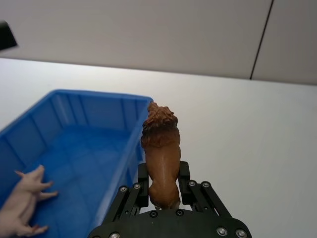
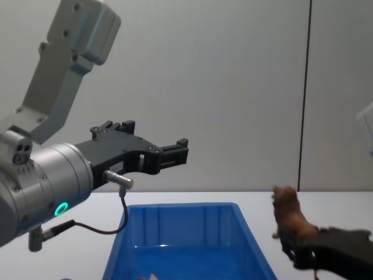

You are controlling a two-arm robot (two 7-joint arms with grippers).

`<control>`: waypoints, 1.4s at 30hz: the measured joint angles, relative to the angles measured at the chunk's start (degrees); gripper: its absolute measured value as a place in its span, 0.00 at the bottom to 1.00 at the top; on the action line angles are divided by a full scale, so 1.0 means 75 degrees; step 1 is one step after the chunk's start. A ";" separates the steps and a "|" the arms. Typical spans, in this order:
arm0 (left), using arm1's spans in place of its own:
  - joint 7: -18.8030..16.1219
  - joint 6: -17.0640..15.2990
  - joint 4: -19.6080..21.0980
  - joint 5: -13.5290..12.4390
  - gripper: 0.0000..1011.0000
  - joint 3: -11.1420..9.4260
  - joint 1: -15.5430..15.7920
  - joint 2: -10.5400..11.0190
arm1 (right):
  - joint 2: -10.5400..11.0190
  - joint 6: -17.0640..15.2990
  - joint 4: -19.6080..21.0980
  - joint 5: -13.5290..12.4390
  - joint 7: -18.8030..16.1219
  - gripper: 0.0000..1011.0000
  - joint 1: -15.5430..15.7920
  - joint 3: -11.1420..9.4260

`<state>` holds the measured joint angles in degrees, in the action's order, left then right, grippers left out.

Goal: Pick up the two dolls from the table and place them into the box.

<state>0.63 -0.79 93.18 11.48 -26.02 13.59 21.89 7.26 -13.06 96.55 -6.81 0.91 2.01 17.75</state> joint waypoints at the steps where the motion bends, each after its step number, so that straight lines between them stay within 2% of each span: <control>1: 0.0000 0.0000 0.0000 0.0000 0.99 0.0000 0.0000 0.0000 | 0.0000 0.0000 0.0000 0.0000 0.0000 0.33 0.0000 0.0000; 7: 0.0000 0.0000 0.0000 0.0000 0.99 0.0000 0.0000 0.0000 | -0.0028 0.0210 -0.0010 0.0022 -0.0580 0.33 -0.0194 -0.0003; 18: 0.0000 0.0000 0.0000 0.0000 0.99 0.0000 0.0000 0.0000 | -0.0223 0.0191 -0.0433 -0.0216 -0.1620 0.34 -0.0658 0.0038; 22: 0.0000 0.0000 0.0000 0.0000 0.99 0.0000 0.0000 0.0000 | -0.0304 0.0145 -0.0626 -0.0302 -0.1888 0.42 -0.0804 0.0062; 23: 0.0000 0.0000 0.0000 0.0000 0.99 0.0000 0.0000 0.0000 | -0.0335 0.0130 -0.0704 -0.0329 -0.1958 0.47 -0.0862 0.0070; 25: 0.0000 0.0000 0.0000 0.0000 0.99 0.0000 0.0000 0.0000 | -0.0358 0.0116 -0.0762 -0.0354 -0.2014 0.51 -0.0904 0.0076; 27: 0.0000 0.0000 0.0000 0.0000 0.99 0.0000 0.0000 0.0000 | -0.0386 0.0096 -0.0849 -0.0391 -0.2075 0.61 -0.0958 0.0080; 31: 0.0000 0.0000 0.0000 0.0000 0.99 0.0000 0.0000 0.0000 | -0.0406 0.0090 -0.0926 -0.0432 -0.2099 0.71 -0.1008 0.0079; 36: 0.0000 0.0000 0.0000 0.0000 0.99 0.0000 0.0000 0.0000 | -0.0399 0.0155 -0.0946 -0.0440 -0.2001 0.87 -0.1013 0.0057; 42: 0.0000 0.0000 0.0000 0.0000 0.99 0.0000 0.0000 0.0000 | -0.0322 0.0358 -0.0805 -0.0396 -0.1592 0.99 -0.0889 -0.0003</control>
<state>0.63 -0.79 93.17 11.48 -26.02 13.59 21.89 4.85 -10.38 90.51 -9.79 -11.03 -4.66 17.73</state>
